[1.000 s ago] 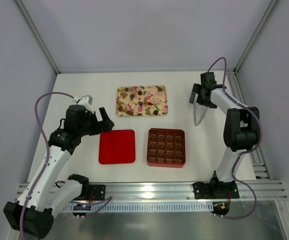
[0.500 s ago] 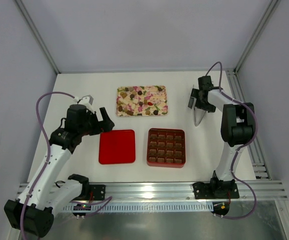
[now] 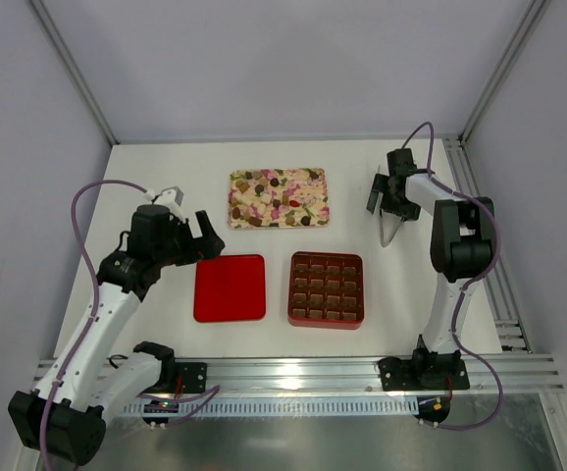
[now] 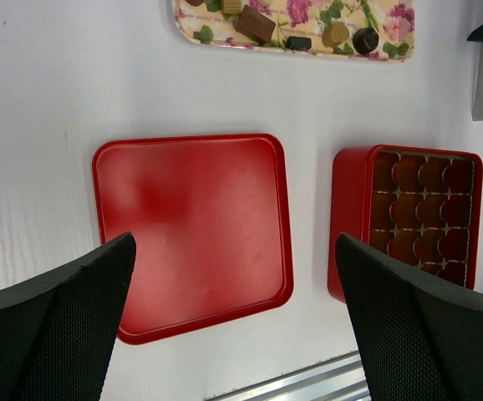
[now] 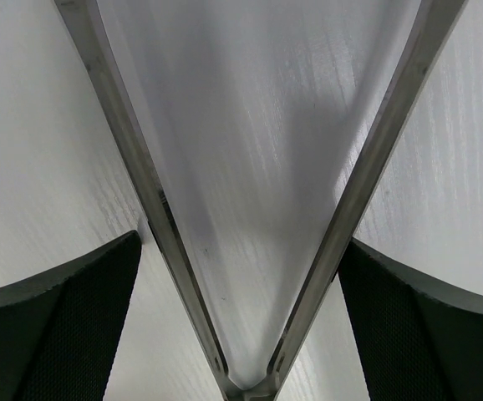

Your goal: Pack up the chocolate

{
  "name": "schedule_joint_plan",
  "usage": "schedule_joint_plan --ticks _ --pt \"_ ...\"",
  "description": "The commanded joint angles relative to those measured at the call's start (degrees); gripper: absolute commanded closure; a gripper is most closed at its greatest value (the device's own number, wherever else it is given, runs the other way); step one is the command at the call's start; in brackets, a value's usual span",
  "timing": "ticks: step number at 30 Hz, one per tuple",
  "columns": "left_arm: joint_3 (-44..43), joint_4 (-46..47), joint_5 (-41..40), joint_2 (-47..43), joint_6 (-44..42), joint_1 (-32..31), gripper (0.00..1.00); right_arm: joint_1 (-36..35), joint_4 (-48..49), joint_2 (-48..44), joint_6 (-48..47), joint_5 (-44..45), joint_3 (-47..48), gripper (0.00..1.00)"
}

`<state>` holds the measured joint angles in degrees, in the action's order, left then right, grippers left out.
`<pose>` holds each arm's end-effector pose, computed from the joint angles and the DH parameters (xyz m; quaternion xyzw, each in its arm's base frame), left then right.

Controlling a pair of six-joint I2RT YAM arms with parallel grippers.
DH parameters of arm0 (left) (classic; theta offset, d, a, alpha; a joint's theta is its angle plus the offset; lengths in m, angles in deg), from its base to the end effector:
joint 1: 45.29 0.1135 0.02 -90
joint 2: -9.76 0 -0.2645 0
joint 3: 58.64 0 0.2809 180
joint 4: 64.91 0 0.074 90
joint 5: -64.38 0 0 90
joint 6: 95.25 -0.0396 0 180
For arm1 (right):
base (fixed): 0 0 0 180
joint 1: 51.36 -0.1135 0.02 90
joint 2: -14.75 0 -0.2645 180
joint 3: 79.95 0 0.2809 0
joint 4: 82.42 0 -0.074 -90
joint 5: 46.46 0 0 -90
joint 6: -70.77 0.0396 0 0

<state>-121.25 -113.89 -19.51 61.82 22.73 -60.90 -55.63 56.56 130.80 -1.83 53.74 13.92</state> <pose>0.2130 -0.0639 0.3031 -0.0738 0.8964 -0.2058 0.3855 0.4465 0.0263 0.1442 0.1312 0.9602 -0.0415 0.2430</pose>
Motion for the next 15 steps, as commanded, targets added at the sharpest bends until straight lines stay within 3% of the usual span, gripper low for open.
schedule_joint_plan --ticks 1,15 --pt "-1.4 1.5 0.6 0.0 -0.7 0.2 0.00 0.2 -2.2 1.4 0.4 -0.4 1.4 0.03" --pt "-1.3 1.5 0.6 0.0 -0.6 0.2 0.00 1.5 -0.3 -1.2 -0.3 -3.3 -3.5 0.11"
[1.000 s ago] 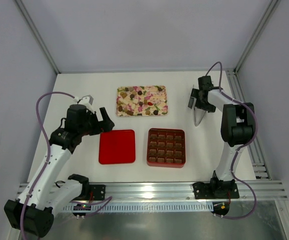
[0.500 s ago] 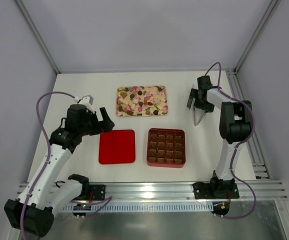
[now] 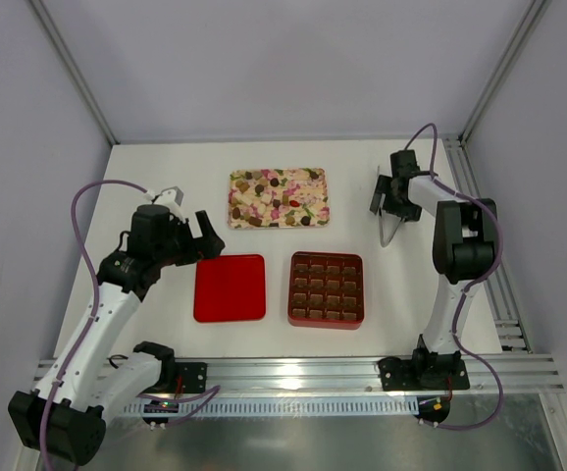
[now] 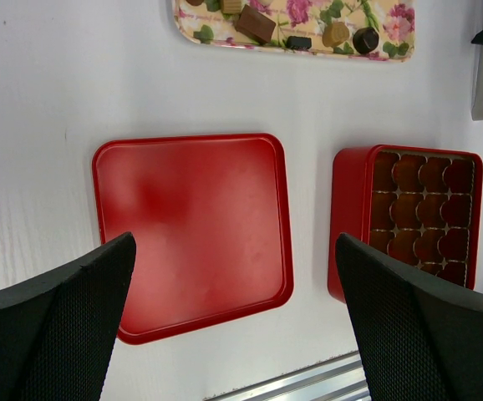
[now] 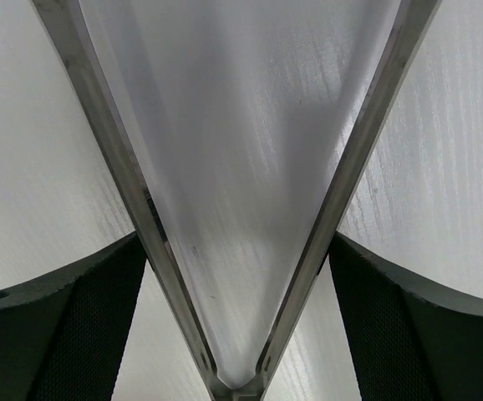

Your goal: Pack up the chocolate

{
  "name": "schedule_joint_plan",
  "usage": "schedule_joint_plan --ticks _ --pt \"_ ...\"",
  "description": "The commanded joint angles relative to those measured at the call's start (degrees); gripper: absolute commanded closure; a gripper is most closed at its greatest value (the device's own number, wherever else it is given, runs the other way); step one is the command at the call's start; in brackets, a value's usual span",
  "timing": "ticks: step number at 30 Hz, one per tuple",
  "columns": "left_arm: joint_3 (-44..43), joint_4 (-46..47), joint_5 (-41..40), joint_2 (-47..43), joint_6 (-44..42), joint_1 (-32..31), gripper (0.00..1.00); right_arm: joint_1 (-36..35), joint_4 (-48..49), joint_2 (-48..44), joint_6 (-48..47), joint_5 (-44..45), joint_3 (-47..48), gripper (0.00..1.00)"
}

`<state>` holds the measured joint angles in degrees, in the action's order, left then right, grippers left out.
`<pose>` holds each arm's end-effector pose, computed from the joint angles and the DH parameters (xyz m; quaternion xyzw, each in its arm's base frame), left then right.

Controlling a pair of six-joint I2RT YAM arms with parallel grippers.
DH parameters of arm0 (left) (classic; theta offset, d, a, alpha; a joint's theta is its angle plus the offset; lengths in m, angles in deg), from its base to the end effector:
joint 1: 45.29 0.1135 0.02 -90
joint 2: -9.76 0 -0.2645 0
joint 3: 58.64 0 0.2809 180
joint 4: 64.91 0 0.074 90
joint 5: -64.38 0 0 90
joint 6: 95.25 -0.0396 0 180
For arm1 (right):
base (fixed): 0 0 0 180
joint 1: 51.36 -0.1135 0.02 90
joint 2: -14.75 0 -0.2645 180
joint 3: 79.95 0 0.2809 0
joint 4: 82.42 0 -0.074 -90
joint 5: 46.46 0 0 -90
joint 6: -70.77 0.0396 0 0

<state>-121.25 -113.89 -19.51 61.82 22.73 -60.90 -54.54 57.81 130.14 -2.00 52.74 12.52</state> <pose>0.2130 -0.0639 0.3031 -0.0738 0.8964 -0.2058 0.3855 0.4437 0.0183 0.1426 0.1373 0.9590 -0.0350 0.2454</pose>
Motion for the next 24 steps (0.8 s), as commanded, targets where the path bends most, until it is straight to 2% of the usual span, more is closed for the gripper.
schedule_joint_plan --ticks 1,13,16,17,24 --pt "-1.4 1.4 0.7 0.1 -0.6 0.2 0.00 0.5 -1.6 -0.4 -0.2 -2.3 -1.9 0.11" --pt "-1.4 1.3 0.7 0.4 -0.6 0.2 0.00 0.5 -5.4 2.6 -2.1 -4.3 3.1 0.24" --pt "-1.4 1.3 0.7 0.3 -0.6 0.2 0.00 0.5 -6.1 3.0 -2.1 -4.9 3.6 0.29" --pt "-1.4 1.3 0.7 0.4 -0.6 0.2 0.00 0.5 -6.0 2.9 -1.8 -5.0 3.5 0.34" --pt "-1.4 1.3 0.7 0.4 -0.7 0.2 0.00 -0.4 -3.8 -3.6 -1.4 -5.4 1.0 0.41"
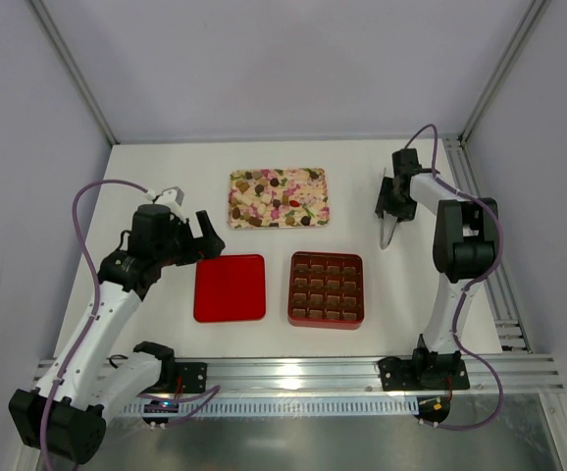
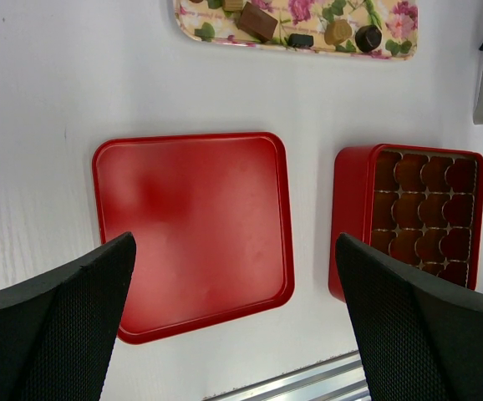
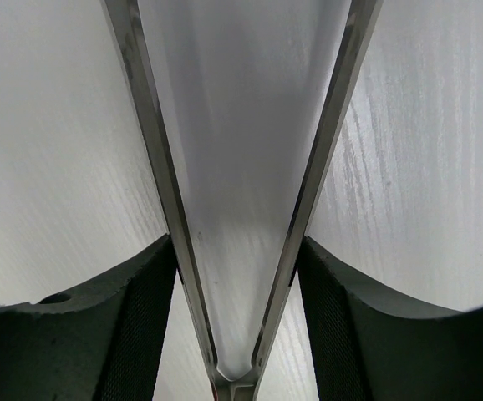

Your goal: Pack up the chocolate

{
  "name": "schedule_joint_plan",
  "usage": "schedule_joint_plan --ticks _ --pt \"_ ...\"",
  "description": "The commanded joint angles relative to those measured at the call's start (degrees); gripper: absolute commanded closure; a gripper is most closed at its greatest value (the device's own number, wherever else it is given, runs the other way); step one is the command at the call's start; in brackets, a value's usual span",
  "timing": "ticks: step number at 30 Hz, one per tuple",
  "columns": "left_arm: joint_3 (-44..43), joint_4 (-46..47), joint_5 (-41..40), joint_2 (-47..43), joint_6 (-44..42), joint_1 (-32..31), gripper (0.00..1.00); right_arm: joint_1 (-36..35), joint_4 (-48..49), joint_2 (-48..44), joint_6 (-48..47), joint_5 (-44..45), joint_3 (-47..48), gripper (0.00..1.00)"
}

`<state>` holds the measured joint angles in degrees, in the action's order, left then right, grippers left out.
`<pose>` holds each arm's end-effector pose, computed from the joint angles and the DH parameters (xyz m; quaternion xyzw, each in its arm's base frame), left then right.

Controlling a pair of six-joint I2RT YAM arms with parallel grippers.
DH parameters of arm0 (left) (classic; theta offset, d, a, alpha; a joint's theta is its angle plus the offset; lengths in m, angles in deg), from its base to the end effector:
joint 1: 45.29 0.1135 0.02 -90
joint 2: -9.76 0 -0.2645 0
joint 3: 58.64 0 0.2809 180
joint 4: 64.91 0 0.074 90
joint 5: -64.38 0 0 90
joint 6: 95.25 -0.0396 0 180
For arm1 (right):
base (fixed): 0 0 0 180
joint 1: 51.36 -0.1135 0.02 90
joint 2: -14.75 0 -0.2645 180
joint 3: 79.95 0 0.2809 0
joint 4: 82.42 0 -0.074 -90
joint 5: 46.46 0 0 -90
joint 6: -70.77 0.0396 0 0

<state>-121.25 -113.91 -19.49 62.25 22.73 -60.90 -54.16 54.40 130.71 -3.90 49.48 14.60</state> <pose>0.2143 -0.0643 0.3015 -0.0741 0.8981 -0.2048 0.3821 0.4456 0.0177 0.1464 0.1176 0.9671 -0.0153 0.2249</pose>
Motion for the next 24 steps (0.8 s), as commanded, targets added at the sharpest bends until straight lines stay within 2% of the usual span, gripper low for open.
schedule_joint_plan --ticks 1,6,17,24 --pt "-1.5 1.3 0.7 -0.1 -0.7 0.2 0.00 -1.5 -0.5 -6.4 0.5 -1.9 -1.1 0.41" --pt "-1.4 1.2 0.6 -0.3 -0.6 0.2 0.00 -4.0 -3.4 -12.7 0.3 0.6 0.2 0.41" --pt "-1.5 1.2 0.4 -0.4 -0.7 0.2 0.00 -8.8 -7.1 -23.6 0.8 0.3 -0.1 0.41" --pt "-1.4 1.1 0.0 -0.5 -0.6 0.2 0.00 -12.4 -8.4 -28.9 1.1 -1.4 -0.2 0.51"
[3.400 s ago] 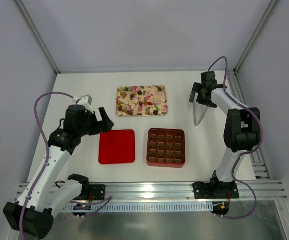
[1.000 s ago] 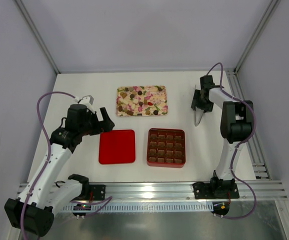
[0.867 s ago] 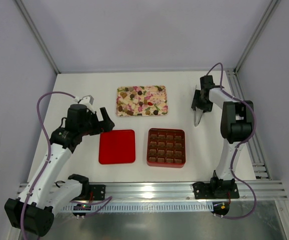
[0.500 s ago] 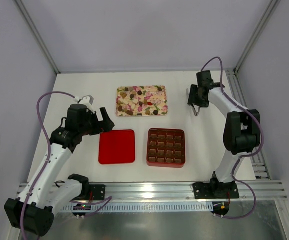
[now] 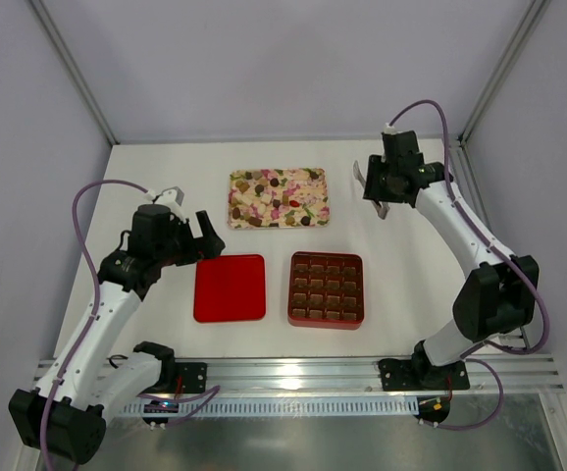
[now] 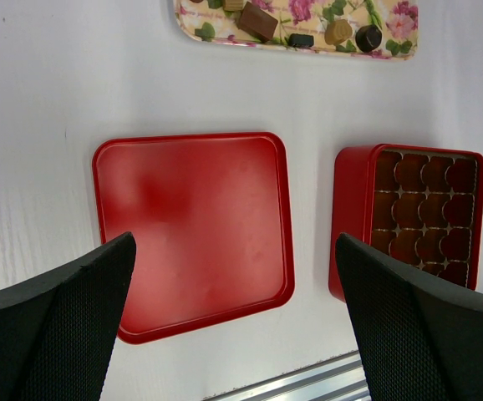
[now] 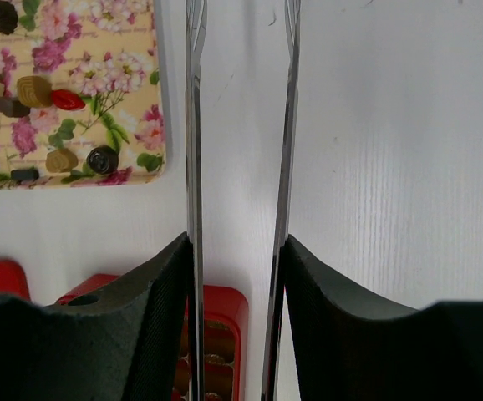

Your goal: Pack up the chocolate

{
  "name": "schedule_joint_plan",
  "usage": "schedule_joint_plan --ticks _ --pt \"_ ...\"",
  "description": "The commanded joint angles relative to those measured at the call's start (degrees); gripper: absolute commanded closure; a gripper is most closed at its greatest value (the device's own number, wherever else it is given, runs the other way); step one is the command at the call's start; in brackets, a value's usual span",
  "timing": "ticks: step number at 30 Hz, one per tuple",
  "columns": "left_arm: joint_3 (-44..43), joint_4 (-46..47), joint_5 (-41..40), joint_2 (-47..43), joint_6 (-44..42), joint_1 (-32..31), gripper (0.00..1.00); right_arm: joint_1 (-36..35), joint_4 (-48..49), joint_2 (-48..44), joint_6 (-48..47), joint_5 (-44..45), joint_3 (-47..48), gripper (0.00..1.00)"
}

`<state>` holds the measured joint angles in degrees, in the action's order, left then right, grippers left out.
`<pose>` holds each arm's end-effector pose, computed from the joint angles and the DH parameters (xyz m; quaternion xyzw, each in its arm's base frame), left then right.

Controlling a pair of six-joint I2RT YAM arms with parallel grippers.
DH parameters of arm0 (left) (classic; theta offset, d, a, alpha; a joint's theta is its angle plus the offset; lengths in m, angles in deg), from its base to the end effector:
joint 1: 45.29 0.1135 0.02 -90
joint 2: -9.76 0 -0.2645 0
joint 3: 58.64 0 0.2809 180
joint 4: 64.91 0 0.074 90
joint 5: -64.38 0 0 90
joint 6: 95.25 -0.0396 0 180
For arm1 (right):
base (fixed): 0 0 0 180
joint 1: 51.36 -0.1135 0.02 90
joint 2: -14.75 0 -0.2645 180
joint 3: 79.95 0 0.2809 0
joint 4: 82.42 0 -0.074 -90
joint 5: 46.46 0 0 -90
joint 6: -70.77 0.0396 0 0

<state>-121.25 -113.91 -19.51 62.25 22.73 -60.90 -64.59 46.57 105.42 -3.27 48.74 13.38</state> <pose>0.2143 -0.0643 0.3015 -0.0742 0.8981 -0.2046 0.3822 0.3698 0.0833 0.3063 0.0384 0.9331 0.0485 0.3544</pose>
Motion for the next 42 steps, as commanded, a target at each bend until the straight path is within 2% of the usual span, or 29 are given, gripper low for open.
schedule_joint_plan --ticks 1,10,18,24,42 --pt "-1.5 1.0 0.1 -0.4 -0.7 0.2 0.00 -3.5 -1.0 -4.3 0.5 -0.6 1.1 0.52" --pt "-1.5 0.9 -0.6 -0.5 -0.7 0.2 0.00 -12.5 -0.5 -2.3 1.9 -3.0 2.2 0.53" --pt "-1.5 0.7 -0.9 -0.5 -0.6 0.2 0.00 -19.9 -1.8 5.8 2.4 -1.1 9.4 0.56" --pt "-1.5 0.7 -0.9 -0.6 -0.7 0.2 0.00 -21.7 -3.4 10.7 2.7 0.1 15.2 0.57" --pt "-1.5 0.7 -0.4 -0.5 -0.7 0.2 0.00 -21.8 -4.7 20.2 3.1 0.4 20.8 0.57"
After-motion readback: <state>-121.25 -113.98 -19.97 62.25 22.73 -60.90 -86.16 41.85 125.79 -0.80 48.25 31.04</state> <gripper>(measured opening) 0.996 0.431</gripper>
